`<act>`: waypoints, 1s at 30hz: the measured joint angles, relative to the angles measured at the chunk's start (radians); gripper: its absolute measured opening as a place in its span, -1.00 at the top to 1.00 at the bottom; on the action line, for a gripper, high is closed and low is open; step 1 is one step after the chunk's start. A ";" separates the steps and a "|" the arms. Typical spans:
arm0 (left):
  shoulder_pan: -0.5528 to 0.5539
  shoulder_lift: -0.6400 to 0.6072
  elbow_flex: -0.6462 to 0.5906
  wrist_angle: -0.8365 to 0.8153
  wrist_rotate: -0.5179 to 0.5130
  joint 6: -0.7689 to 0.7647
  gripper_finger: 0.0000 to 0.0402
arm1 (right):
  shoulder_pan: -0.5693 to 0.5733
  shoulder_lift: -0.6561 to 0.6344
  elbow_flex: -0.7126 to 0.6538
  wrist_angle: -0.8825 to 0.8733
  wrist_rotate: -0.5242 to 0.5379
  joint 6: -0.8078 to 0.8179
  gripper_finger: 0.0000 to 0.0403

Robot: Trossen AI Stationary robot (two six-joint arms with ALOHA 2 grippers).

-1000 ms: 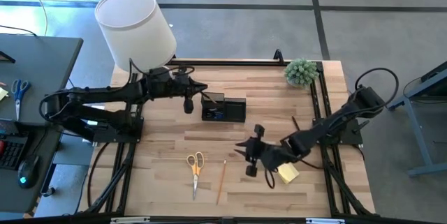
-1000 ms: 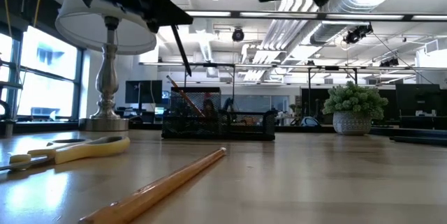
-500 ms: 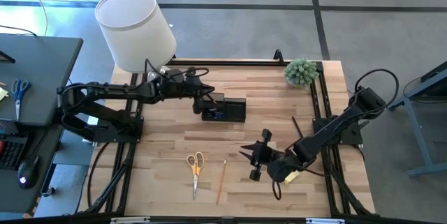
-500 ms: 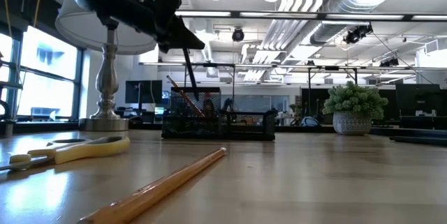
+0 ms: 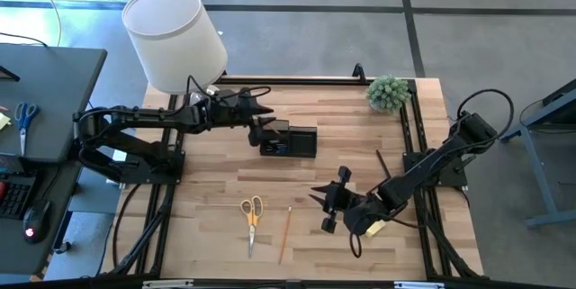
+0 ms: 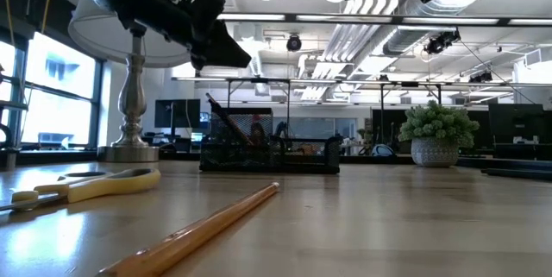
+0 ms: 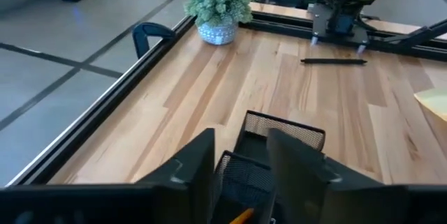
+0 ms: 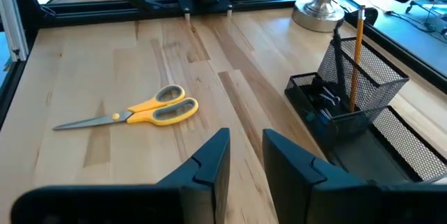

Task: Pick and place office supplies into organizer
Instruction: Put the black pen into the desk organizer

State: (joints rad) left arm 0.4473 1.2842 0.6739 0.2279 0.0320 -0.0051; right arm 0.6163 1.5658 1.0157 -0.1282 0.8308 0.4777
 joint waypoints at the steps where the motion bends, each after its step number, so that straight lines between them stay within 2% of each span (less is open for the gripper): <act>1: 0.000 0.000 0.000 0.000 -0.005 0.000 0.33 | 0.000 0.000 0.000 -0.013 0.001 0.012 0.61; 6: -0.001 -0.036 0.000 0.005 0.009 -0.024 0.16 | 0.003 0.000 0.000 -0.227 0.060 0.193 0.61; 11: -0.003 -0.150 0.000 0.004 0.140 -0.060 0.12 | 0.044 0.001 0.000 -0.543 0.216 0.536 0.61; 15: -0.003 -0.241 0.001 -0.037 0.210 -0.079 0.12 | 0.098 0.000 -0.019 -0.786 0.276 0.861 0.61; 18: -0.017 -0.284 0.001 -0.067 0.233 -0.079 0.12 | 0.136 0.000 -0.083 -0.889 0.266 1.083 0.61; 22: -0.054 -0.295 0.001 -0.059 0.230 -0.079 0.12 | 0.160 0.000 -0.211 -0.905 0.166 1.321 0.61; 25: -0.082 -0.293 0.001 -0.039 0.217 -0.079 0.12 | 0.162 0.000 -0.302 -0.906 0.082 1.459 0.61; 30: -0.103 -0.293 0.001 -0.037 0.177 -0.071 0.12 | 0.163 0.000 -0.401 -0.933 0.021 1.607 0.61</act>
State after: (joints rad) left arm 0.3441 0.9916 0.6746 0.1912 0.2086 -0.0761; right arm 0.7795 1.5661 0.6143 -1.0616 0.8520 2.0849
